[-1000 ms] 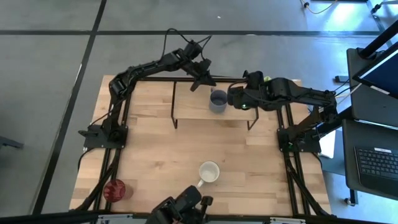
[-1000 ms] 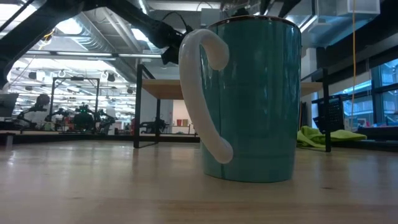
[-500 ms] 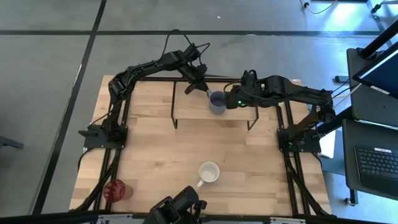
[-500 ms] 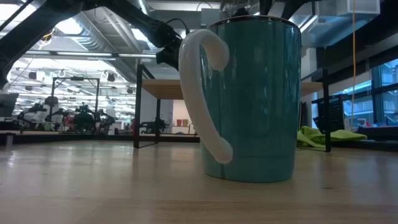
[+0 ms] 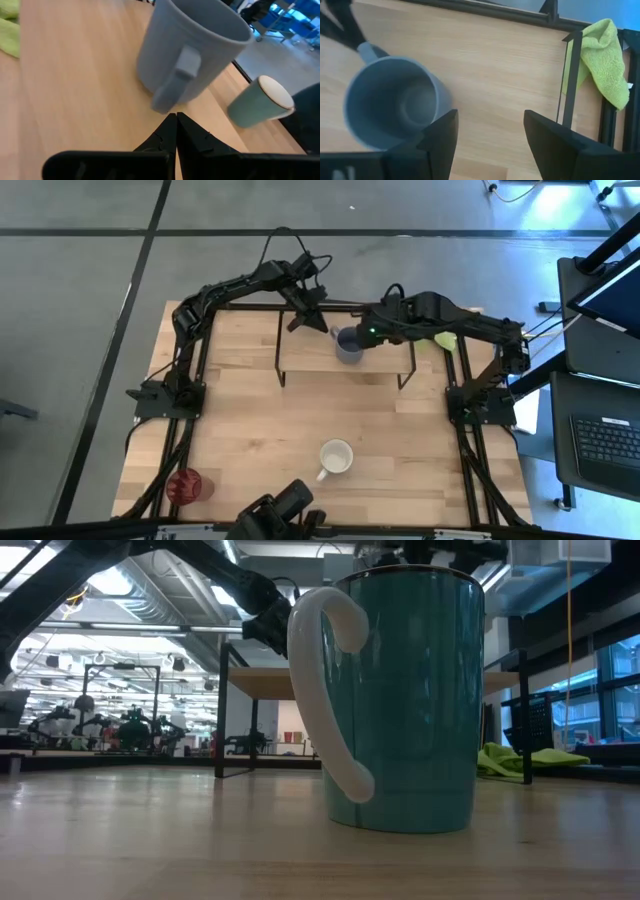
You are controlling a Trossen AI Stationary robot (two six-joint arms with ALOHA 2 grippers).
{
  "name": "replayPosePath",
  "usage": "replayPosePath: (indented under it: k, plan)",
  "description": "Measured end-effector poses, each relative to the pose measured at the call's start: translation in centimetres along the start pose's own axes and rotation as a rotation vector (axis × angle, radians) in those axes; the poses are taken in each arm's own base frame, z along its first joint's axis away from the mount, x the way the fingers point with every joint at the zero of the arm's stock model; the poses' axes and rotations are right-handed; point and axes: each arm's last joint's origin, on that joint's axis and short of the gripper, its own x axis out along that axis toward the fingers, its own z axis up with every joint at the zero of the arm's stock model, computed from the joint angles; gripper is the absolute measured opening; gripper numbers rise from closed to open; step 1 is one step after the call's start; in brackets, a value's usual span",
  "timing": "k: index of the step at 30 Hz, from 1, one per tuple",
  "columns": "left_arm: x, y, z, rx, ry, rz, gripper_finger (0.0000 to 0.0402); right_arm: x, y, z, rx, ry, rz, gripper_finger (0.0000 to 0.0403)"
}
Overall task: Stack small to large cups/mugs on shelf
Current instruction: Put the blue mug on the shelf
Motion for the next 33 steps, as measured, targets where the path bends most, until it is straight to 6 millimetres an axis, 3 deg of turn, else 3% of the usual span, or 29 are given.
replayPosePath:
  k: [8,13,21,33]
  plan:
    - [-1.1,0.9,-0.2,0.059,-0.003,0.070,0.0001,0.6,-0.3,0.8,0.016,0.019,-0.012,0.0227]
    - [-1.9,2.0,0.8,0.141,-0.084,0.133,0.0001,0.8,0.0,0.6,0.017,0.070,0.000,0.0227]
    - [0.7,0.8,2.3,0.190,-0.122,0.051,0.0001,1.2,0.5,0.4,0.005,0.089,-0.003,0.0227]
    - [1.4,0.5,1.5,0.109,-0.077,0.009,0.0002,1.3,0.7,0.1,0.007,0.163,0.023,0.0227]
